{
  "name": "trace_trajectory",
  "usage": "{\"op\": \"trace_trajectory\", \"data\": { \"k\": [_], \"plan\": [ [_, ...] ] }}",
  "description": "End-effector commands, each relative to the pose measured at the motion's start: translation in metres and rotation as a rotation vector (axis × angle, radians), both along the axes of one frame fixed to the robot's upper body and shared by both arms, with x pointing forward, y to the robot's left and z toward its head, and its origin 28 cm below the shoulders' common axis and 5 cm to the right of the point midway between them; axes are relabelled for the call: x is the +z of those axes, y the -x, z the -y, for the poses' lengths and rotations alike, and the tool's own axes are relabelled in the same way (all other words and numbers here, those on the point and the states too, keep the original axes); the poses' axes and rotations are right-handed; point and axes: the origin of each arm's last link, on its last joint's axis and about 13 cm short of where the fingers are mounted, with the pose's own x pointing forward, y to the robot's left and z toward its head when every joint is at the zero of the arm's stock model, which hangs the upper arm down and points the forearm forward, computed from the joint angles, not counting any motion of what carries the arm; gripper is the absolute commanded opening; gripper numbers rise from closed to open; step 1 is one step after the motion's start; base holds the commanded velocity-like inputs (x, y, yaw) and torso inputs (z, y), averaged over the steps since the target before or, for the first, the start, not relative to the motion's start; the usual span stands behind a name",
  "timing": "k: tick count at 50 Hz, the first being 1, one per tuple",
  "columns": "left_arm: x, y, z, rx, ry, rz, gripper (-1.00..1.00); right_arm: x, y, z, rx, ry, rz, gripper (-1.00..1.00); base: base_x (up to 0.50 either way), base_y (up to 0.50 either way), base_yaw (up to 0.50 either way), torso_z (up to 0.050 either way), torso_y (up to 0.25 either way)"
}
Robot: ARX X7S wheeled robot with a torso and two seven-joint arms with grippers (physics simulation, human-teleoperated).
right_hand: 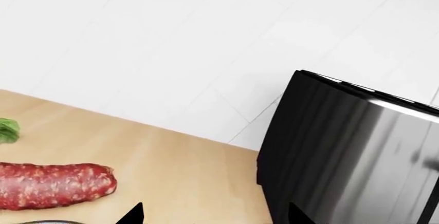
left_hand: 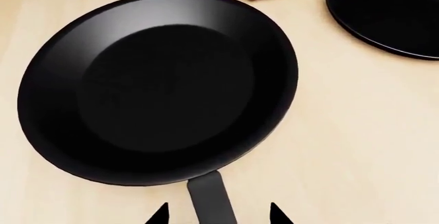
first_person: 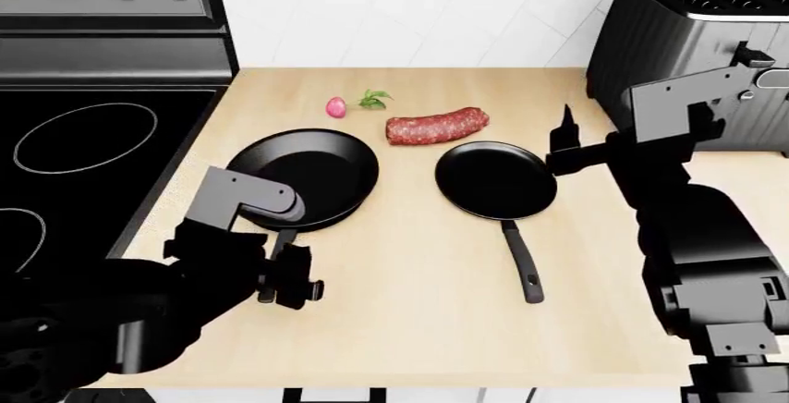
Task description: Place both pans onto different burners. Then place the beet and the sausage on different pans.
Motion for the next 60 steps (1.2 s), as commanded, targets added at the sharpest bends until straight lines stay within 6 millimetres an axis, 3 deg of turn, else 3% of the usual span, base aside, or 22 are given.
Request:
{"op": "trace_trajectory", "data": {
  "k": [1,60],
  "plan": [
    [-0.001,0.000,-0.001,0.003,0.001,0.002,-1.00,-0.001,0.000,0.000,0.003,0.001,-0.003,1.00,0.00,0.00,0.00,0.000,0.000],
    [0.020,0.024,-0.015,0.039,-0.029,0.193,-1.00,-0.005,0.004,-0.001,0.002,0.004,-0.010,1.00,0.00,0.00,0.00,0.000,0.001]
  ]
}}
